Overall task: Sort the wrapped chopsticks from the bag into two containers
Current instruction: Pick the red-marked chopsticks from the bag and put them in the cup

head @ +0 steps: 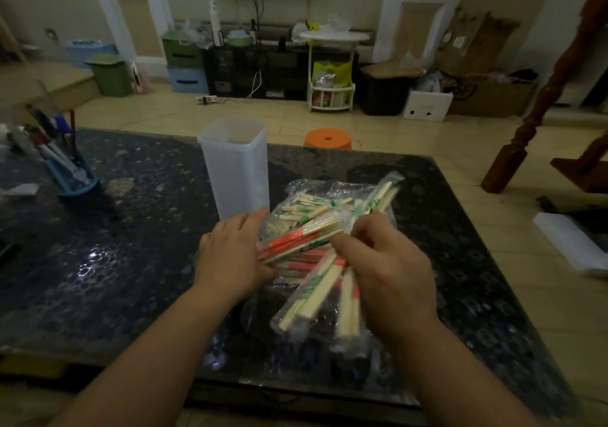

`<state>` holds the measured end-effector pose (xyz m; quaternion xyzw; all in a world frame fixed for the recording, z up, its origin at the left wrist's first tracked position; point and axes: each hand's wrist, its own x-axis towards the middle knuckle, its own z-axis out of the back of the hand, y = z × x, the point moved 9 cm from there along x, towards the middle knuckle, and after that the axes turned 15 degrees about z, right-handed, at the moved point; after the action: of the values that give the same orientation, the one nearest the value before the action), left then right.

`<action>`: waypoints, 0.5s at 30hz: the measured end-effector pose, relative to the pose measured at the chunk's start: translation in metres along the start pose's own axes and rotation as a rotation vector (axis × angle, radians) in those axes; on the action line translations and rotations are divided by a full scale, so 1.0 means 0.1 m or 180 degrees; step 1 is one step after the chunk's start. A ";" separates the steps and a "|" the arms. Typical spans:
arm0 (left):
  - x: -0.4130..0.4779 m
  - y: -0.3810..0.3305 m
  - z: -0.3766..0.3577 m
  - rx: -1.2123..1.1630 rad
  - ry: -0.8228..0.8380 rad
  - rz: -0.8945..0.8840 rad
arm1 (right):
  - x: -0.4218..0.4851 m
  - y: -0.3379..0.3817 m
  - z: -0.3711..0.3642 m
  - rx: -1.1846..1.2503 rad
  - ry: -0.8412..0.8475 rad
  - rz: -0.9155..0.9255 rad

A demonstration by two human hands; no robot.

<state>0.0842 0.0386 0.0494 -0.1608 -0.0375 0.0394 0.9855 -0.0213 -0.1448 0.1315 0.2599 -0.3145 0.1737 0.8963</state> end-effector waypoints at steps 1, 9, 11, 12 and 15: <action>-0.01 -0.02 0.00 0.0010 0.0007 -0.0011 | -0.03 -0.18 -0.01 0.0843 -0.0225 -0.0637; -0.02 -0.04 -0.02 0.0076 -0.0057 -0.0095 | 0.00 -0.26 0.23 0.0651 -0.1512 0.0164; -0.02 -0.04 -0.03 0.0069 -0.0073 -0.0122 | -0.01 -0.40 0.07 0.1224 -0.1309 -0.0360; -0.02 -0.04 -0.02 0.0045 -0.0079 -0.0138 | -0.06 -0.51 -0.08 0.1638 -0.1136 -0.0852; -0.02 -0.06 -0.02 0.0009 -0.0133 -0.0197 | -0.26 -0.69 -0.39 0.2391 -0.0848 -0.2127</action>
<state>0.0829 0.0322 0.0492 -0.1573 -0.0631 0.0124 0.9855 0.0105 -0.1818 0.0640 0.6697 -0.2416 -0.0556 0.7001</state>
